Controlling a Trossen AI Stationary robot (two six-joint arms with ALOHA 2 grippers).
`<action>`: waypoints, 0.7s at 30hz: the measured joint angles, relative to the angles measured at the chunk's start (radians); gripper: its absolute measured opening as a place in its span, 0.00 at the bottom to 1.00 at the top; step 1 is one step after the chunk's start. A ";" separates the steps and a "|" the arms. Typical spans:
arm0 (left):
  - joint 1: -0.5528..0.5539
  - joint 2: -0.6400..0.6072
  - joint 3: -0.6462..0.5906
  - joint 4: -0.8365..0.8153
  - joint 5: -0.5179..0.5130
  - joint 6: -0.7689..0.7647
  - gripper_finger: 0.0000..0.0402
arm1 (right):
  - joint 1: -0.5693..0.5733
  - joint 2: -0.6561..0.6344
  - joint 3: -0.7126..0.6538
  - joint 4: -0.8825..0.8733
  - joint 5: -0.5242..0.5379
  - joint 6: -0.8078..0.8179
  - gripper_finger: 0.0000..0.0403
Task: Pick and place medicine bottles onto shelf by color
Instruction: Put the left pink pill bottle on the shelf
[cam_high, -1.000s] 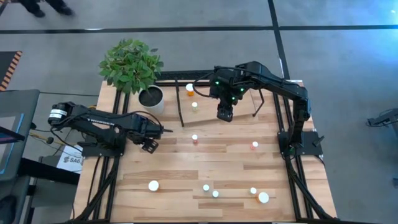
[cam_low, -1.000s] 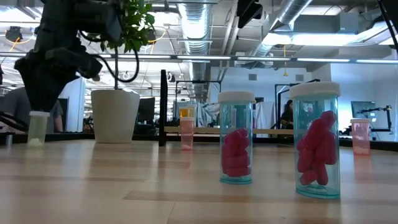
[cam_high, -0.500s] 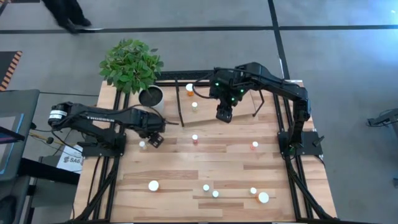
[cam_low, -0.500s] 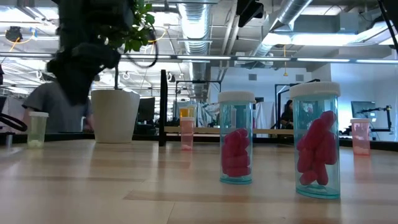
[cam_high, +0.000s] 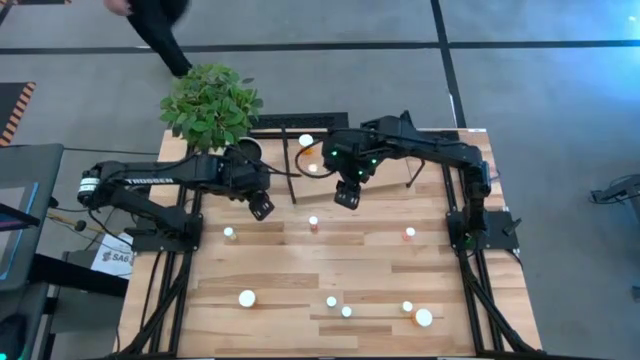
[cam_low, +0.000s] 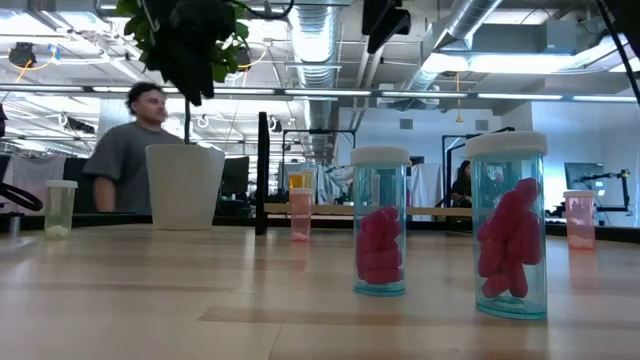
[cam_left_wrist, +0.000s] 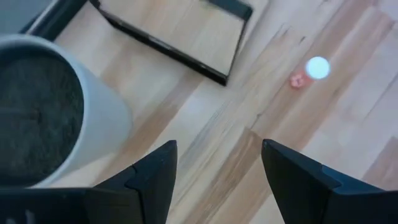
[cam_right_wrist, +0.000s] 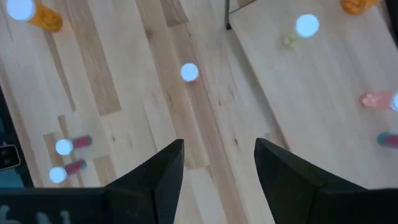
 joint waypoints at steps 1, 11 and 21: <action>-0.001 0.000 0.013 -0.011 -0.001 0.010 0.55 | 0.007 0.005 0.002 0.007 0.000 0.000 0.54; -0.003 0.000 0.079 -0.099 -0.045 0.087 0.55 | -0.042 0.007 0.002 -0.010 0.003 -0.197 0.54; -0.004 -0.069 0.117 -0.254 -0.118 -0.051 0.55 | -0.116 0.071 0.000 0.014 0.004 -0.279 0.54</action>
